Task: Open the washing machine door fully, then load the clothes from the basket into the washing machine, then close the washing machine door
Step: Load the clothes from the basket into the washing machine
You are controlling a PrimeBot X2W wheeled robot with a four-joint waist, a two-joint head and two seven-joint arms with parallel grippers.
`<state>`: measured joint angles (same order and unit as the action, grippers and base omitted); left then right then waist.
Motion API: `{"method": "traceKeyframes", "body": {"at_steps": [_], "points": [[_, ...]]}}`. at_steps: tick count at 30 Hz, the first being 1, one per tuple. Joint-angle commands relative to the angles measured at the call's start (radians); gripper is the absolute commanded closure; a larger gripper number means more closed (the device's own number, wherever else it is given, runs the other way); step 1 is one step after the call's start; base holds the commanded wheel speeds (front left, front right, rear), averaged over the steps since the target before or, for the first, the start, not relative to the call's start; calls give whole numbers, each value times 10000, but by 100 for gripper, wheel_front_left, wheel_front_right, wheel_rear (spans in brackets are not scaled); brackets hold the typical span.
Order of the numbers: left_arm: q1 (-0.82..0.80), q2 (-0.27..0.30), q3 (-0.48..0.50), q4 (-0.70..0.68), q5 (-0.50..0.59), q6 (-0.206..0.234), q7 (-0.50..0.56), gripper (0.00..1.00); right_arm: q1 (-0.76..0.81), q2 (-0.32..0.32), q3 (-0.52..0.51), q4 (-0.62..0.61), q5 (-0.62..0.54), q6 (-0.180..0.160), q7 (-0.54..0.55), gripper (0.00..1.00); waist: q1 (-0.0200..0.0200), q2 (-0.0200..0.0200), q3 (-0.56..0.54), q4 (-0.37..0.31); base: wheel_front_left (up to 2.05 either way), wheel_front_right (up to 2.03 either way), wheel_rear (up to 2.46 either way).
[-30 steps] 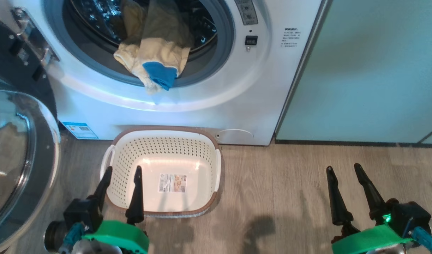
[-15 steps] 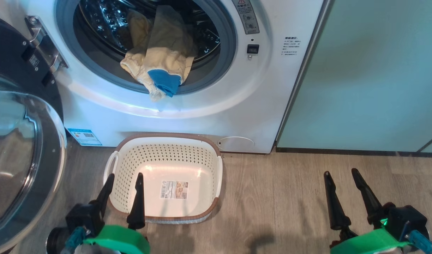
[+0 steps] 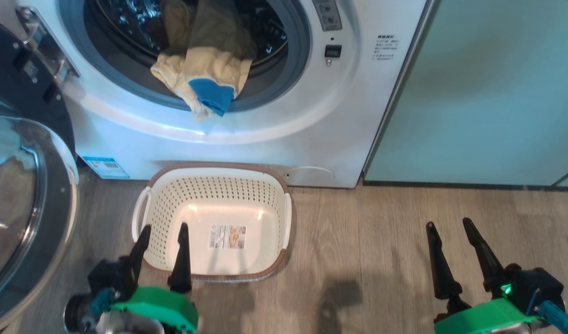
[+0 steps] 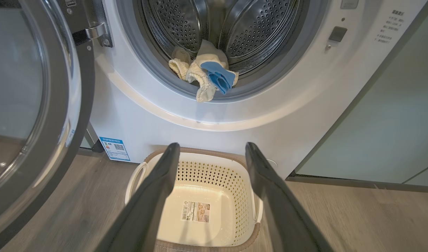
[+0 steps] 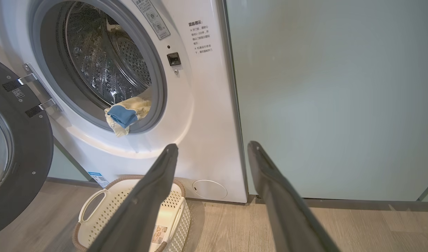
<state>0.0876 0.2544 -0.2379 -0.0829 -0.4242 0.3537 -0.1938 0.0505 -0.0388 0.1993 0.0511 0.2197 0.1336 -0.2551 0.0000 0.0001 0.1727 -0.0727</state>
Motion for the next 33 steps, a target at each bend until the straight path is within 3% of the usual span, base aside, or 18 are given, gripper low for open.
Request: {"method": "traceKeyframes", "body": {"at_steps": [1, 14, 25, 33], "points": [[-571, 34, 324, -251, -30, -29, -21, 0, -451, -114, 205, -367, -28, -29, -67, 0, 0, -1, 153, -14, 0, 0, 0], [-2966, 94, 337, 1089, -205, -718, -160, 0, -1287, -114, 122, -692, 148, -29, -67, 0, 0, -1, 2111, -476, 0, 0, 0], [-5462, 807, 752, 2266, -154, -1052, 88, 0, -2109, -114, 41, -991, 565, -29, -67, 0, 0, -1, 3783, -1101, 0, 0, 0], [-6560, 1443, 1276, 3007, -310, -1074, 371, 0, -2402, -114, -44, -1087, 914, -29, -67, 0, 0, -1, 4259, -1602, 0, 0, 0]]}}
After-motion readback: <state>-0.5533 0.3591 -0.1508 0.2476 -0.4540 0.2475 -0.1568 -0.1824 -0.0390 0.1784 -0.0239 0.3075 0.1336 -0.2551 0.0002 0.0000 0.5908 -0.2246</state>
